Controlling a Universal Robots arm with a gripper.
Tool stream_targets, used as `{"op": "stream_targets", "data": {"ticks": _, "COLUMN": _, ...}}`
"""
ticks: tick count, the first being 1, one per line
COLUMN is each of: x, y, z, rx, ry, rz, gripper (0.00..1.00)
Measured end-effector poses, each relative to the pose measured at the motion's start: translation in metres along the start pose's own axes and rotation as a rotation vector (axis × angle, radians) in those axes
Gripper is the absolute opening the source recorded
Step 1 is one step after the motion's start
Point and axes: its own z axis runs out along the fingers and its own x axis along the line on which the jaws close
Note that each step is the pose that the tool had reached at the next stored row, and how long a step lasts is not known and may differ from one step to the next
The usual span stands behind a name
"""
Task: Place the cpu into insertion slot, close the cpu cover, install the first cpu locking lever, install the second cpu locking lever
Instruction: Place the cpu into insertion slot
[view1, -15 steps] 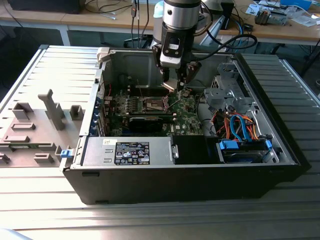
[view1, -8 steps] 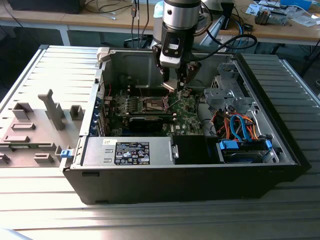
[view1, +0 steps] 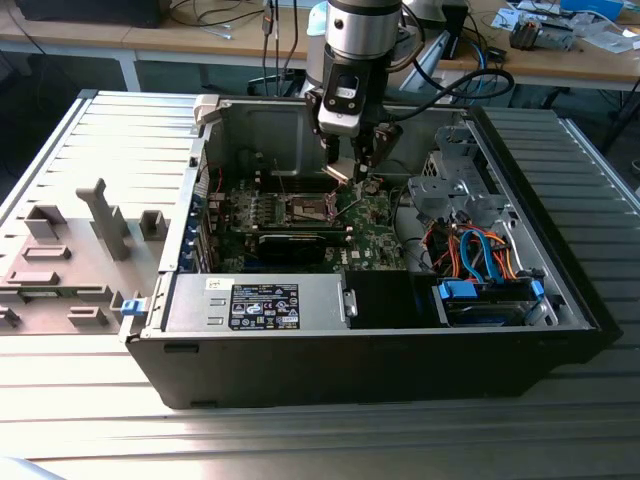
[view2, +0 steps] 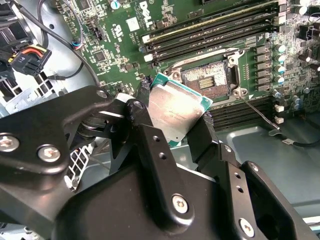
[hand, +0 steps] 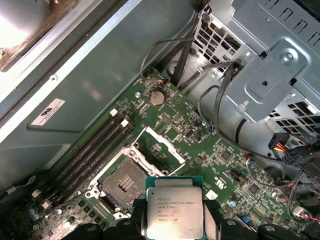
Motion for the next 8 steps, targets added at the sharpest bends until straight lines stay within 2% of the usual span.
{"op": "stream_targets", "data": {"ticks": 8, "x": 0.0000, "y": 0.0000, "z": 0.0000, "rx": 0.0024, "ry": -0.0028, "rz": 0.012, "gripper": 0.54}}
